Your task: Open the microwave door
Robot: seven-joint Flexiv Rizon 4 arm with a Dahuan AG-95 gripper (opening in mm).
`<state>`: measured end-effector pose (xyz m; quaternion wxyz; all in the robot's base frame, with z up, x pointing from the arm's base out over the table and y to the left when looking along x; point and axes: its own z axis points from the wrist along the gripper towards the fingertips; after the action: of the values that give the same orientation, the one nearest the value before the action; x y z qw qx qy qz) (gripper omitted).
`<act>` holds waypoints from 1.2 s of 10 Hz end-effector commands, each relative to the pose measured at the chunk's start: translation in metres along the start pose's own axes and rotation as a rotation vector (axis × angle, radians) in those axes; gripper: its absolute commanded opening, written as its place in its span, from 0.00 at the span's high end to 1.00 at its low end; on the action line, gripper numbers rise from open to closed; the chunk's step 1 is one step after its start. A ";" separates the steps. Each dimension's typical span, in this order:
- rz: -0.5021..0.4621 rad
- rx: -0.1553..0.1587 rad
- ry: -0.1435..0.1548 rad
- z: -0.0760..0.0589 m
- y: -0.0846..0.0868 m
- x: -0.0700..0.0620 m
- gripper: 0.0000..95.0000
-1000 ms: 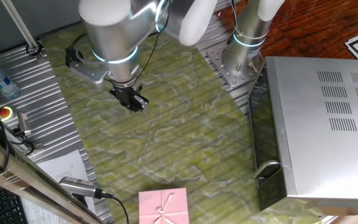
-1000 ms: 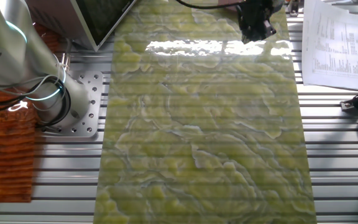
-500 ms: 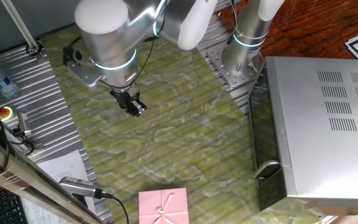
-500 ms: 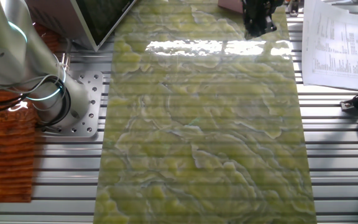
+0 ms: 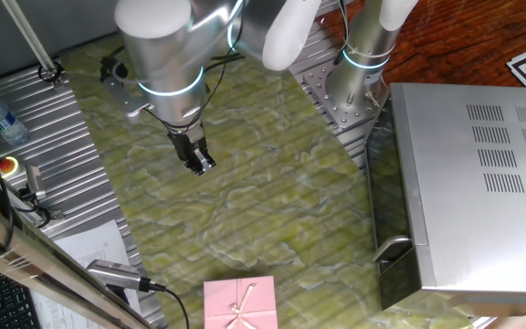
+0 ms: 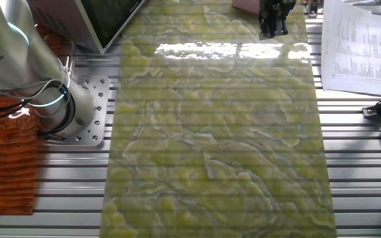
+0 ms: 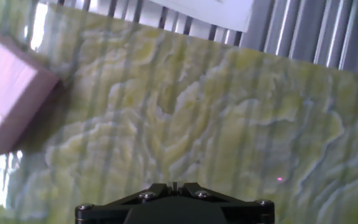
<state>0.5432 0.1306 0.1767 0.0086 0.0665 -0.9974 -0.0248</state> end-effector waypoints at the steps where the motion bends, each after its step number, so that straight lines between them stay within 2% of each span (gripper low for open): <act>1: -0.048 0.005 0.133 0.004 0.010 -0.002 1.00; 2: -0.040 0.001 0.144 0.004 0.017 -0.005 1.00; 3: -0.034 0.003 0.178 0.002 0.029 -0.009 1.00; 7: -0.024 -0.002 0.233 0.001 0.054 -0.009 1.00; 8: -0.037 0.013 0.260 0.003 0.061 -0.009 1.00; 9: -0.045 0.030 0.273 0.004 0.069 -0.008 1.00; 10: -0.064 0.031 0.275 0.006 0.076 -0.006 1.00; 12: -0.108 0.032 0.284 0.001 0.085 -0.010 1.00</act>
<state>0.5441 0.2158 0.1793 0.1521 0.1192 -0.9811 0.0036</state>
